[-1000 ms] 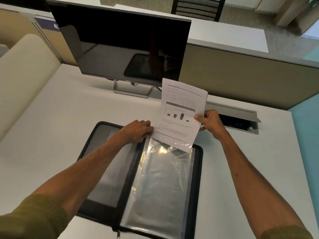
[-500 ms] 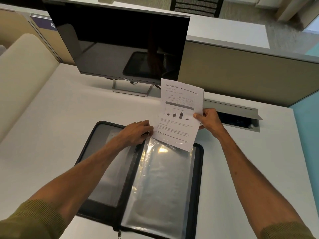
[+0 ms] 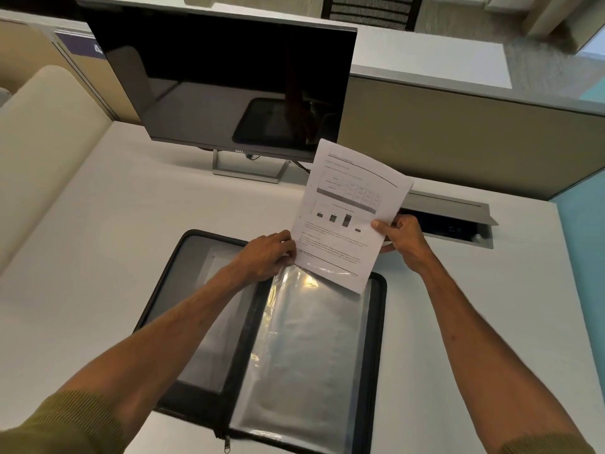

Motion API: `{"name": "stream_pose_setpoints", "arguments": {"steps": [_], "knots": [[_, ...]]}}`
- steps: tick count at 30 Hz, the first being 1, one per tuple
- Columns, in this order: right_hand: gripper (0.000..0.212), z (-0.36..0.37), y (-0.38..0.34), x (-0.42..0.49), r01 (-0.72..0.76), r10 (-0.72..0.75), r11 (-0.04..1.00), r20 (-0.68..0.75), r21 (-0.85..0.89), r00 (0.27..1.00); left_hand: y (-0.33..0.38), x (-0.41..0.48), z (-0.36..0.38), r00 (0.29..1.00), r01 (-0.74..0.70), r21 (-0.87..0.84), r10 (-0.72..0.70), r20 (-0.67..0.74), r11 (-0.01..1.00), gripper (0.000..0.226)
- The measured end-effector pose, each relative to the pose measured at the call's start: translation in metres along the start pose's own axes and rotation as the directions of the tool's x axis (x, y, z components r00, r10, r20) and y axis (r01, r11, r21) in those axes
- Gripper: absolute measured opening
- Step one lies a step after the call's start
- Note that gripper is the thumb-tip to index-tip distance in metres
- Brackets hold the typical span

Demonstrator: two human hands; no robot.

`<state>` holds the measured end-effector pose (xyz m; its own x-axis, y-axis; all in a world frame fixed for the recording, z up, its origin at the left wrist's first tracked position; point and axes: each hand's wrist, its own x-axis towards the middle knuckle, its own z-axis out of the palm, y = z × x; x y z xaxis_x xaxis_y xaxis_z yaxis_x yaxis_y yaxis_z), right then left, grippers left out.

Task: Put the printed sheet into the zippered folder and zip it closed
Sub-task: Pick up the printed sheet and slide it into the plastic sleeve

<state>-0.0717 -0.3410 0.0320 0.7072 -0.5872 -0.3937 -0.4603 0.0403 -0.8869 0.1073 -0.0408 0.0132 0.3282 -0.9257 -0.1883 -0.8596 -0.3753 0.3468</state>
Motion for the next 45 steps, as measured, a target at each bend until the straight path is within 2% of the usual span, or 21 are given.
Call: {"name": "stream_pose_setpoints", "arguments": {"steps": [2, 6, 12, 23, 29, 33, 36, 40, 43, 45], "knots": [[0.039, 0.000, -0.001, 0.002, -0.011, 0.012, 0.999, 0.015, -0.034, 1.000, -0.001, 0.001, 0.000, 1.000, -0.014, 0.017, 0.014, 0.009, 1.000, 0.019], [0.039, 0.007, -0.007, 0.004, 0.012, 0.010, 0.987, 0.132, -0.163, 0.991, -0.003, 0.005, -0.002, 0.997, -0.055, 0.092, 0.051, 0.051, 0.994, 0.023], [0.036, 0.016, -0.012, 0.005, 0.018, 0.027, 0.979, 0.220, -0.201, 0.975, -0.006, 0.007, -0.004, 0.997, -0.056, 0.079, 0.051, 0.057, 0.995, 0.025], [0.039, 0.031, 0.017, -0.016, -0.081, 0.137, 0.970, 0.238, -0.230, 0.962, 0.033, 0.011, 0.025, 0.998, -0.062, 0.046, 0.061, 0.024, 0.997, 0.032], [0.048, 0.036, 0.030, -0.030, -0.042, 0.140, 0.930, 0.246, -0.365, 0.959, 0.050, 0.016, 0.032, 0.999, -0.040, 0.063, 0.041, -0.015, 0.997, 0.025], [0.050, 0.035, 0.029, -0.034, -0.043, 0.142, 0.942, 0.278, -0.332, 0.950, 0.053, 0.018, 0.034, 1.000, -0.030, 0.066, 0.030, 0.004, 0.997, 0.026], [0.045, 0.037, 0.020, -0.033, -0.051, 0.100, 0.974, 0.217, -0.220, 0.971, 0.054, 0.018, 0.035, 1.000, -0.023, 0.066, 0.023, 0.003, 0.998, 0.027], [0.039, 0.046, 0.003, -0.026, -0.090, 0.094, 0.991, 0.035, -0.102, 0.995, 0.055, 0.018, 0.036, 1.000, -0.001, 0.061, 0.001, 0.000, 0.998, 0.027], [0.032, 0.050, -0.005, -0.021, -0.087, 0.076, 0.986, -0.078, -0.141, 0.994, 0.056, 0.017, 0.036, 1.000, -0.002, 0.068, 0.002, 0.003, 0.998, 0.028], [0.029, 0.050, -0.007, -0.018, -0.106, 0.087, 0.971, -0.092, -0.216, 0.992, 0.057, 0.016, 0.036, 1.000, -0.011, 0.071, 0.011, -0.002, 0.997, 0.028]]}}
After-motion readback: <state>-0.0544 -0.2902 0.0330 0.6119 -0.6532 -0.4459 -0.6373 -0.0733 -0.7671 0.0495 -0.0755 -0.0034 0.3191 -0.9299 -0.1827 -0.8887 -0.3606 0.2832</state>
